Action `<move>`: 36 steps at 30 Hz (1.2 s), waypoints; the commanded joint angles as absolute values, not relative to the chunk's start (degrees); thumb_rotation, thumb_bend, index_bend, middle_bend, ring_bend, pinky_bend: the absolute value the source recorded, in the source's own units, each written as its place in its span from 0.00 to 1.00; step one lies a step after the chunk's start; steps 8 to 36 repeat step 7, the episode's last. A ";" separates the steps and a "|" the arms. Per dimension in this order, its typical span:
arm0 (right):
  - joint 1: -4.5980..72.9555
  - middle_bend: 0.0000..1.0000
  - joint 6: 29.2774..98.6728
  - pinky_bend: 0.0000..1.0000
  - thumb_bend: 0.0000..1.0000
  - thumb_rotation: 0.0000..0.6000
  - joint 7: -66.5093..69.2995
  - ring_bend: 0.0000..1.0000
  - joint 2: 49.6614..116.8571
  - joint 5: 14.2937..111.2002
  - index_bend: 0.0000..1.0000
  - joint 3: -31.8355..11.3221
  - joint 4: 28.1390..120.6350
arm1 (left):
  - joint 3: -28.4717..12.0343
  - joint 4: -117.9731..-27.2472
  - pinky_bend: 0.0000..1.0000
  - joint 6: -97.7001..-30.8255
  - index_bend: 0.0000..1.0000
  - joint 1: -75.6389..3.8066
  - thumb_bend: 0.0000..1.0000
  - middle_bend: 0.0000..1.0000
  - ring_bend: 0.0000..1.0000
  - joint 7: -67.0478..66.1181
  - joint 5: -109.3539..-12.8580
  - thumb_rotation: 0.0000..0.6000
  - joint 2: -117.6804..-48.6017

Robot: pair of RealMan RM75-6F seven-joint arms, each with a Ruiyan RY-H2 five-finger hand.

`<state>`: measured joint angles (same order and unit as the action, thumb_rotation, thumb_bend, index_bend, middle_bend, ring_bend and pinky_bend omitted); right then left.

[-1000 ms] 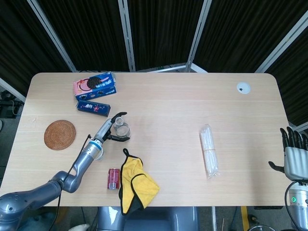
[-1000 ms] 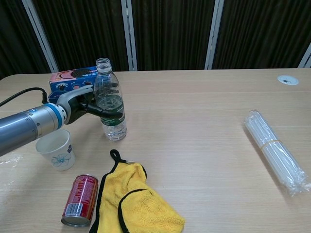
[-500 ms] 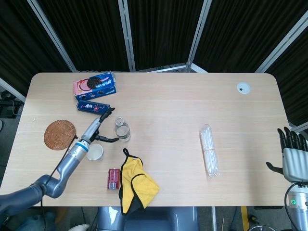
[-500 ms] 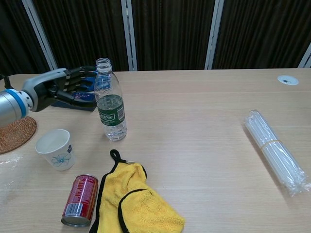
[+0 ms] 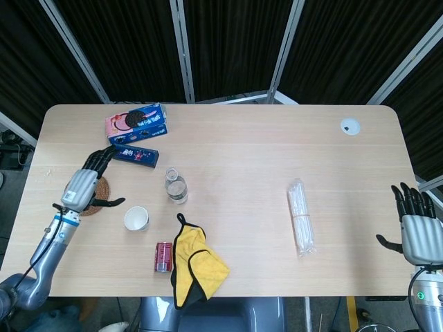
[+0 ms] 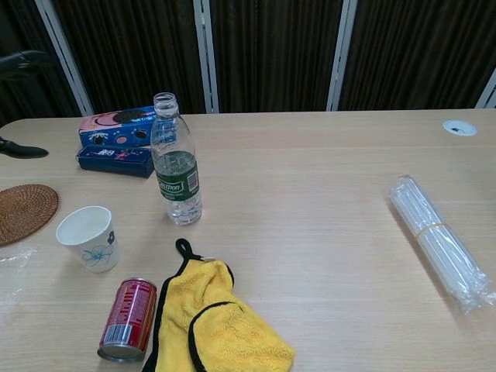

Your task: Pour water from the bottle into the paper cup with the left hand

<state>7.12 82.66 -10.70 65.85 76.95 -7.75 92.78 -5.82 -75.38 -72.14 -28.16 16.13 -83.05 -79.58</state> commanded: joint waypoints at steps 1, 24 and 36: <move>7.02 0.00 83.23 0.00 0.00 1.00 -10.50 0.00 65.59 77.76 0.00 -7.64 93.17 | -3.49 -86.06 0.00 -84.53 0.00 -19.06 0.00 0.00 0.00 -1.49 -82.32 1.00 -73.21; 6.78 0.00 84.16 0.00 0.00 1.00 -9.45 0.00 64.82 79.26 0.00 -7.51 94.06 | -0.24 -93.10 0.00 -90.12 0.00 -13.14 0.00 0.00 0.00 -10.53 -82.16 1.00 -70.97; 6.78 0.00 84.16 0.00 0.00 1.00 -9.45 0.00 64.82 79.26 0.00 -7.51 94.06 | -0.24 -93.10 0.00 -90.12 0.00 -13.14 0.00 0.00 0.00 -10.53 -82.16 1.00 -70.97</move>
